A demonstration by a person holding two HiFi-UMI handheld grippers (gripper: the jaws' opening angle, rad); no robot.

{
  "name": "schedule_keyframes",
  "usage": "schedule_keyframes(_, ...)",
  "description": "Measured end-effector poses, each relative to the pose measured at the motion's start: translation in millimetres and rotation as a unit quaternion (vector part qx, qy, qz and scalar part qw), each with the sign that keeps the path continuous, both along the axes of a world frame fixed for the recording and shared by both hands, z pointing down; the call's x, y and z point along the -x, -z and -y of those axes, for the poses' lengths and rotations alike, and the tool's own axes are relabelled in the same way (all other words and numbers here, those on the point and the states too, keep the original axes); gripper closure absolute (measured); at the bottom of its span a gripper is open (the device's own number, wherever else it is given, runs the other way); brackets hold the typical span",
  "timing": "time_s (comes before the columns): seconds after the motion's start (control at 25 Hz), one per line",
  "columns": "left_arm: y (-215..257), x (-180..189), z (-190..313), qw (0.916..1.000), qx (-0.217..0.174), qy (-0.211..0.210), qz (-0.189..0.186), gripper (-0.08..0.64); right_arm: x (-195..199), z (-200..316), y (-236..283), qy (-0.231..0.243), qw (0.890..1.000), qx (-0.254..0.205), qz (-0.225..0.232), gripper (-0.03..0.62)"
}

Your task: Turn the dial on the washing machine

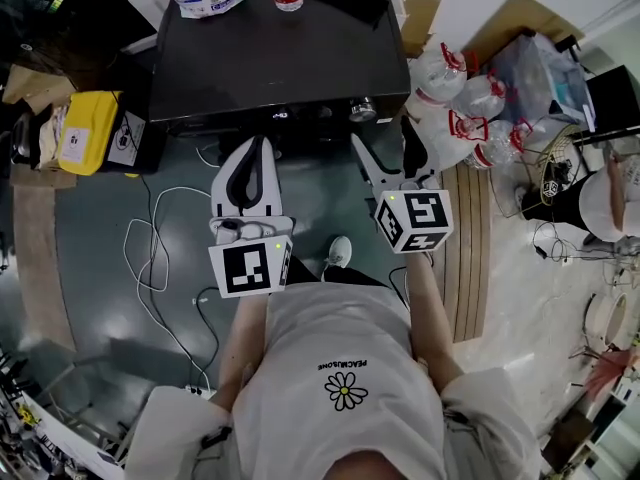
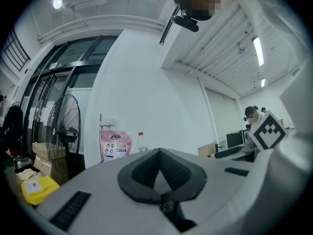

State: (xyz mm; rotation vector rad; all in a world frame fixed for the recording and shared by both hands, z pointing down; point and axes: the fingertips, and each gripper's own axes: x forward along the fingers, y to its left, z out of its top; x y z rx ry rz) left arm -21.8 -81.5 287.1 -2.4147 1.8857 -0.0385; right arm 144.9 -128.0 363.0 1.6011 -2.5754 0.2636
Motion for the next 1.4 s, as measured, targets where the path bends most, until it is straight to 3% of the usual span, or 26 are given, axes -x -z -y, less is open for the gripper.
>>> schedule_keyframes(0.32,-16.0,7.6,8.2,0.9998,0.016,-0.001,0.010,0.561,-0.8,36.1,-65.9,-0.027,0.997,0.056,-0.043,0.242)
schedule_keyframes(0.64,-39.4,17.3,9.6,0.9981,0.061,0.002,0.005,0.561,-6.7,65.6,-119.5,-0.075,0.991,0.103,-0.048,0.244)
schedule_keyframes(0.84,-49.5,25.2,7.4,0.9974,0.071,0.010,0.006,0.561,0.7,71.8,-150.6,-0.069,0.987,0.129,-0.069,0.244)
schedule_keyframes(1.4,-67.8,32.6,0.4,0.9959,0.089,0.016,0.008,0.561,-0.8,79.6,-174.3,-0.072,0.984,0.144,-0.076,0.245)
